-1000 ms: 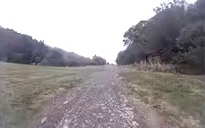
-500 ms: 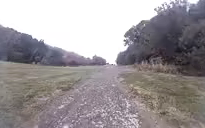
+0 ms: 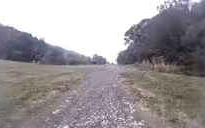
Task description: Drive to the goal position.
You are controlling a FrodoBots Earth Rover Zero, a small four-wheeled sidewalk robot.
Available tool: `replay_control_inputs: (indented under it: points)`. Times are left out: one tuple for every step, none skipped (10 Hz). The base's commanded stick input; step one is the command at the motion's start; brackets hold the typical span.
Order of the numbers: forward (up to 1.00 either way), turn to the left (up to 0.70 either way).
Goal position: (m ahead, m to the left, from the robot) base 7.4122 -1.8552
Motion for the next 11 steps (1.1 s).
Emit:
replay_control_inputs:
  points:
    - [0.45,-0.08]
    - [0.45,-0.11]
    - [0.45,-0.15]
    - [0.45,-0.18]
    - [0.45,-0.27]
    - [0.45,-0.27]
    - [0.45,-0.27]
    - [0.45,-0.27]
    - [0.45,-0.27]
    - [0.45,-0.09]
    - [0.45,-0.07]
